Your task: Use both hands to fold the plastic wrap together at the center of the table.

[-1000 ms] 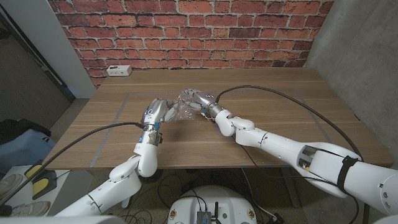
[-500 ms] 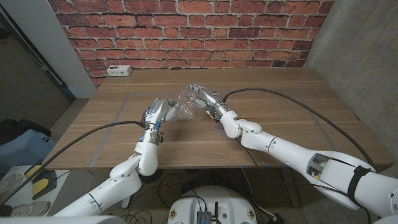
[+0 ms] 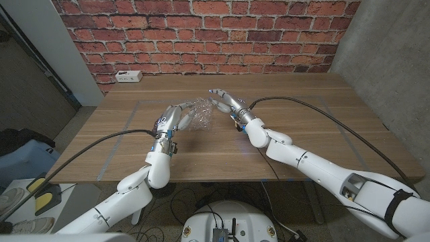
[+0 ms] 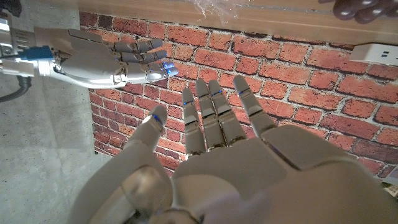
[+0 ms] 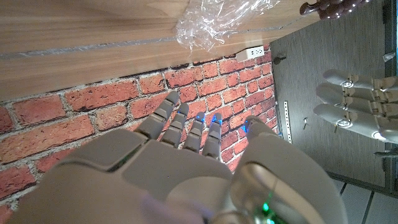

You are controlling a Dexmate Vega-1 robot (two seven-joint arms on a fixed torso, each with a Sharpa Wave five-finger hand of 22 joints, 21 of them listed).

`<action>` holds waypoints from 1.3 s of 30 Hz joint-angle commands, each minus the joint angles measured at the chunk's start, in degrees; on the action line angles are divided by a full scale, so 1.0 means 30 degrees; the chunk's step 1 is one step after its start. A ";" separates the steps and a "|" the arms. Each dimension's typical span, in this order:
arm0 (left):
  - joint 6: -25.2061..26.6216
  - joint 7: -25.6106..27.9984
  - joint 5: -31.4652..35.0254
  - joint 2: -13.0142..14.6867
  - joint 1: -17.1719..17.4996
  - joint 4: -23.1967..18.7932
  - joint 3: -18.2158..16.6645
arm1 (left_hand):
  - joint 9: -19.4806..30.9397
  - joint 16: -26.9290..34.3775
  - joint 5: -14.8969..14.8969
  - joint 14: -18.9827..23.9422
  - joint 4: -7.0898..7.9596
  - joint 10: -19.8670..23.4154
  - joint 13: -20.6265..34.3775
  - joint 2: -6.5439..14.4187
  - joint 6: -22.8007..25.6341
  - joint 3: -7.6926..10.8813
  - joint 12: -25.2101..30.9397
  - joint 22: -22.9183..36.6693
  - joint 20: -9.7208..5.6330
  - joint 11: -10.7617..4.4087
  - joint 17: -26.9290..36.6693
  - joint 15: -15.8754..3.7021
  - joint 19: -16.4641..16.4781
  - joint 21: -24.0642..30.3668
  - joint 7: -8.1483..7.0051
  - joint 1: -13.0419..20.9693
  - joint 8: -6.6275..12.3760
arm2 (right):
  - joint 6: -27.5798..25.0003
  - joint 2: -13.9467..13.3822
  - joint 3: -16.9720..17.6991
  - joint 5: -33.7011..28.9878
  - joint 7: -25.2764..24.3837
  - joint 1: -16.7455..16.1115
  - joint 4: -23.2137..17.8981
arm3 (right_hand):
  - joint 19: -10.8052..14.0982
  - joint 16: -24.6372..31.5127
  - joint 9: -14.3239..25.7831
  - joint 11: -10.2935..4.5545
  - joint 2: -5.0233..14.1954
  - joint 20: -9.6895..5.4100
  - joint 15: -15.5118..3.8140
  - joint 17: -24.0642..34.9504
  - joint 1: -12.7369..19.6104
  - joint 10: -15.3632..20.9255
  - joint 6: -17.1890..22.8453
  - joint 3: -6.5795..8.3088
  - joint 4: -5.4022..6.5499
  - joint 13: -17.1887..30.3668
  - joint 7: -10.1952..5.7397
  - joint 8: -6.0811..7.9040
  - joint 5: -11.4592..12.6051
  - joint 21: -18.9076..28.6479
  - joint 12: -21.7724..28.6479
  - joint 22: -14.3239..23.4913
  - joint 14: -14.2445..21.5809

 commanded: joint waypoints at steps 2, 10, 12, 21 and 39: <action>-0.2687 -0.0634 -0.2244 -0.0185 0.0095 0.0580 -0.0583 | -0.0252 -0.0491 -0.0175 -0.0881 0.0103 -0.0953 -0.0352 -0.0012 -0.1097 -0.0194 -0.0304 -0.0175 0.0230 -0.0006 -0.0294 0.0022 -0.0408 -0.0354 -0.0378 -0.0404 -0.0262 | 0.0111 -0.0458 0.1536 0.1726 0.0268 -0.1333 -0.1443 | 0.0124 0.0146 0.0029 0.0107 -0.0006 0.0034 -0.1602 0.0065 0.0267 0.0306 0.0173 0.0017 -0.0191 0.0100 0.0047 0.0016 -0.0069 0.0091 0.0111 0.0025 0.0276; -0.5476 -0.1640 -0.4082 -0.0406 -0.0525 0.2090 -0.0945 | -0.0717 -0.1024 -0.0388 -0.2627 -0.0045 -0.2584 -0.1180 -0.0180 -0.2675 -0.0310 -0.0450 -0.0430 -0.0564 -0.0155 -0.0795 -0.0035 -0.1628 -0.1205 -0.0963 -0.0600 -0.0270 | -0.0273 -0.0310 0.2249 0.2829 0.0293 -0.1928 -0.1932 | 0.0160 0.0228 0.0029 0.0284 -0.0030 0.0091 -0.1741 0.0090 0.0270 0.0485 0.0290 0.0025 -0.0231 0.0108 0.0134 0.0003 -0.0071 0.0089 0.0132 0.0028 0.0443; -0.5762 -0.1890 -0.4166 -0.0411 -0.0725 0.2377 -0.0978 | -0.0758 -0.1060 -0.0411 -0.2882 -0.0055 -0.2754 -0.1286 -0.0187 -0.2755 -0.0332 -0.0451 -0.0441 -0.0706 -0.0157 -0.0829 -0.0015 -0.1781 -0.1313 -0.0984 -0.0625 -0.0238 | -0.0409 -0.0258 0.2414 0.3021 0.0145 -0.2077 -0.2021 | 0.0168 0.0256 0.0029 0.0272 -0.0050 0.0115 -0.1689 0.0096 0.0254 0.0557 0.0324 0.0016 -0.0233 0.0110 0.0152 0.0000 -0.0075 0.0088 0.0147 0.0029 0.0506; -0.7167 -0.3983 -0.4949 -0.0170 -0.2169 0.4019 -0.0814 | -0.0899 -0.1122 -0.0594 -0.4099 0.0062 -0.3664 -0.1785 -0.0329 -0.3432 -0.0620 -0.0463 -0.0463 -0.1341 -0.0089 -0.0902 0.0001 -0.2589 -0.1863 -0.1379 -0.0994 -0.0251 | -0.0788 -0.0148 0.3119 0.4175 -0.0165 -0.2648 -0.2291 | 0.0365 0.0371 0.0029 0.0499 -0.0177 0.0244 -0.1363 0.0103 0.0139 0.0827 0.0533 -0.0028 -0.0226 0.0122 0.0338 -0.0009 -0.0095 0.0143 0.0174 0.0038 0.0844; -1.0532 -0.7970 -0.6445 -0.0127 -0.5250 0.7954 0.0007 | -0.0986 -0.1040 -0.0730 -0.4778 0.0224 -0.4405 -0.2264 -0.0294 -0.4481 -0.0786 -0.0392 -0.0459 -0.1349 -0.0120 -0.0961 0.0062 -0.2793 -0.2177 -0.1696 -0.1328 -0.0290 | -0.4973 -0.1000 0.4462 0.2951 -0.4158 -0.5410 -0.6164 | 0.0969 0.0519 0.0025 0.0899 -0.0505 0.0810 -0.0933 -0.0017 -0.0128 0.1453 0.0878 -0.0115 -0.0320 0.0143 0.0813 -0.0092 -0.0093 0.0312 0.0218 0.0043 0.1706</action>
